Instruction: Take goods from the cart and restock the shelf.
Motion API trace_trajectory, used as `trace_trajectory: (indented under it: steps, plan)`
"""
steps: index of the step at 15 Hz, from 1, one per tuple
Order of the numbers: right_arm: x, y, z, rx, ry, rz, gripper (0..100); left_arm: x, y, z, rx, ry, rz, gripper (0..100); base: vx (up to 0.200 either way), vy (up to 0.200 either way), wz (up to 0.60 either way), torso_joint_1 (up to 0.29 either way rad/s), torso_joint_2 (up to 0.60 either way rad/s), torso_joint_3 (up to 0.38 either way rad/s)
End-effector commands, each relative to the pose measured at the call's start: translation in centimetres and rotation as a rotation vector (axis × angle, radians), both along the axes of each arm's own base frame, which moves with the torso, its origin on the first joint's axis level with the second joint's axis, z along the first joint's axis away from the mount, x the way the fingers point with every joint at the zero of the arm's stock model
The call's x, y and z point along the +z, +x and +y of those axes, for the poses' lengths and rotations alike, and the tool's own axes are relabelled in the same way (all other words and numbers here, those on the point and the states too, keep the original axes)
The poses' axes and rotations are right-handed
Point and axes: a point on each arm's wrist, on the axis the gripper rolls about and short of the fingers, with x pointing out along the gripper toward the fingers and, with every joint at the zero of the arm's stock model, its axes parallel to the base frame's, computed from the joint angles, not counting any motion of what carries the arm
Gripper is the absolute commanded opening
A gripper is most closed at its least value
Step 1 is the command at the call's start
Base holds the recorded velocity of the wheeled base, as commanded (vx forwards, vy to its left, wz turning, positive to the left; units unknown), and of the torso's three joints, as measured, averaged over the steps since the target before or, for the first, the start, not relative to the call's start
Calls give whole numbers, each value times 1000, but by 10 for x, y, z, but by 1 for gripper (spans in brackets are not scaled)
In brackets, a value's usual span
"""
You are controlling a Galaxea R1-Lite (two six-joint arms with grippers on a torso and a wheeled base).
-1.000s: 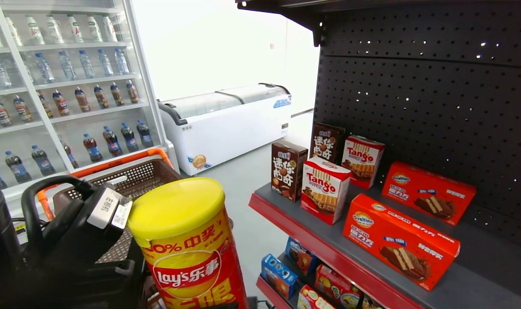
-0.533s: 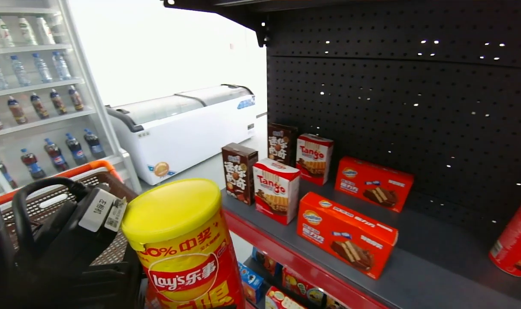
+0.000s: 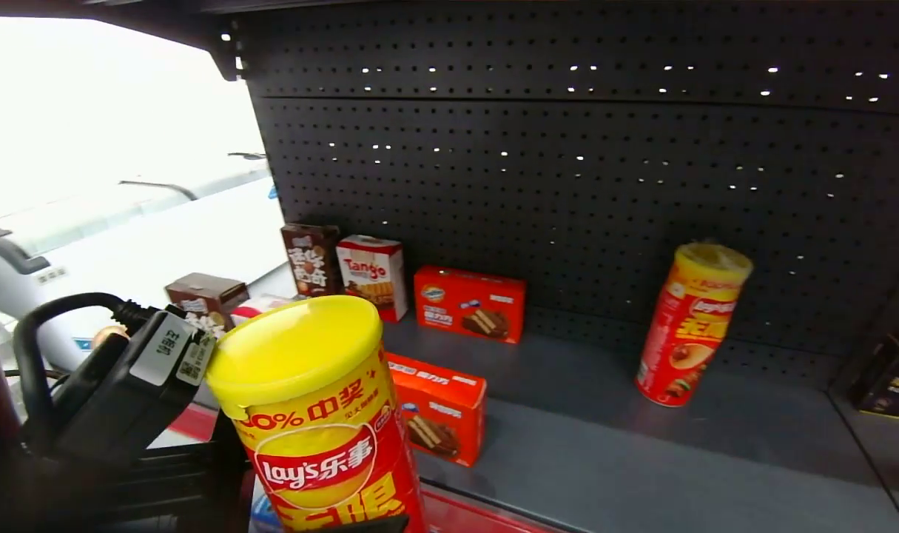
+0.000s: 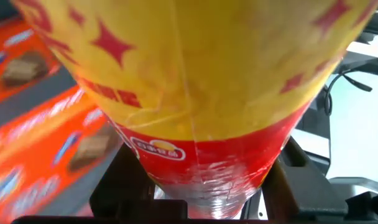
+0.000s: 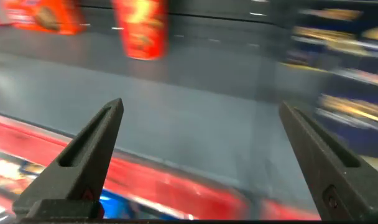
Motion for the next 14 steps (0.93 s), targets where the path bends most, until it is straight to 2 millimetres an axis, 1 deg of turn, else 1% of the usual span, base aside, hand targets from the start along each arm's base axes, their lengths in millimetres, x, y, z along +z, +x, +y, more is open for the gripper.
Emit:
trace_trajectory:
  steps: [1, 6, 14]
  plan:
    - [0, 0, 0, 1, 0, 1, 100, 0, 1, -1, 0, 1, -1, 0, 0, 0, -600, 7, 2, -2]
    - [0, 0, 0, 1, 0, 1, 100, 0, 1, -1, 0, 0, 0, 0, 0, 0, -600, 2, 2, 2]
    - [0, 0, 0, 1, 0, 1, 100, -1, 1, 1, 11, 2, 2, 0, 0, 0, 0, 0, 0, 0]
